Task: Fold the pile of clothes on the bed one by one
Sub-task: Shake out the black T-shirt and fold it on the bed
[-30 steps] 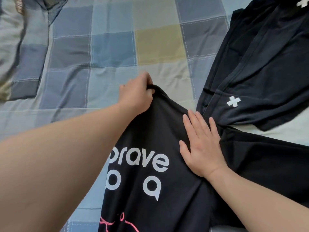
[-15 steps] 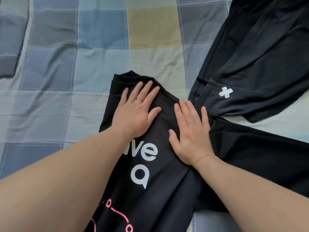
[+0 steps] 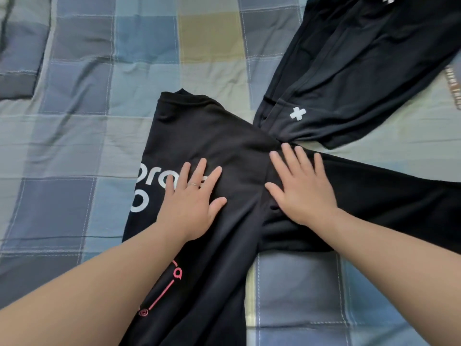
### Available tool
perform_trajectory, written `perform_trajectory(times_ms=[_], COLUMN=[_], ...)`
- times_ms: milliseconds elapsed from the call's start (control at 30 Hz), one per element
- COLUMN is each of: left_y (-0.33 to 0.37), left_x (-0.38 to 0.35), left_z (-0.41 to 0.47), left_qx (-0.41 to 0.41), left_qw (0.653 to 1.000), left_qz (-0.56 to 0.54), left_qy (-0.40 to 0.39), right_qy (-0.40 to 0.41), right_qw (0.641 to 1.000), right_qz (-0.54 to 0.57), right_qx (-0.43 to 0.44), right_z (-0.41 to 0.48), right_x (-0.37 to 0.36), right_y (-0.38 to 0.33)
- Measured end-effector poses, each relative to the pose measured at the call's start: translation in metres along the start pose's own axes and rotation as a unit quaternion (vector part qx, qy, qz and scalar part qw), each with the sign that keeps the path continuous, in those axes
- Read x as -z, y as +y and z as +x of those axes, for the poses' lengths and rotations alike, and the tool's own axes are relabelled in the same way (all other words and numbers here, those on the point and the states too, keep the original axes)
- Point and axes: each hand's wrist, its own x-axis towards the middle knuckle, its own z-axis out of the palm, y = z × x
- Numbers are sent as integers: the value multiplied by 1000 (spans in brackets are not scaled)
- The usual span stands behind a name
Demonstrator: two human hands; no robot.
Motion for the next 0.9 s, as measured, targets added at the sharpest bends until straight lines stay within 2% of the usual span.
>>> perform_trajectory(times_ms=[100,167,200,267,333,367,433,533,633,700,767,833,900], left_y=[11,17,19,16,6,-1,-14,-24,-31,-36,-40,-43,-50], left_x=[-4,-7,-9,-17,-29,-34,-46,-61,-71,-76,-83,-88,-96], left_z=[-3,-13,-23,-47,-74,-90,-122,-170,-209,-233,-254,-270,-288], left_qx=[17,7,4,12,36,43,37,14,24,18,8,12,18], left_qw=[1000,998,997,998,998,998,997,998,996,995,996,997,997], left_qz=[-1,-9,-18,-31,-30,-33,-40,-50,-83,-88,-81,-78,-75], left_qy=[21,60,70,60,42,42,47,31,25,33,33,19,7], right_qy=[-38,-6,28,69,10,-34,-66,-70,-96,-64,-40,-89,-172], right_qw=[995,992,992,991,987,986,991,993,975,979,985,980,974], right_qz=[33,59,78,116,115,91,71,83,121,157,166,158,132], right_qx=[-86,-114,-96,4,114,133,96,-45,-158,-114,2,76,63], right_z=[-11,-16,-24,-46,-76,-90,-109,-136,-168,-194,-222,-249,-275], right_x=[-4,10,18,26,10,0,-18,-25,-14,-4,-3,-15,-34], right_y=[18,-2,-19,-55,-79,-83,-74,-62,-80,-113,-150,-174,-183])
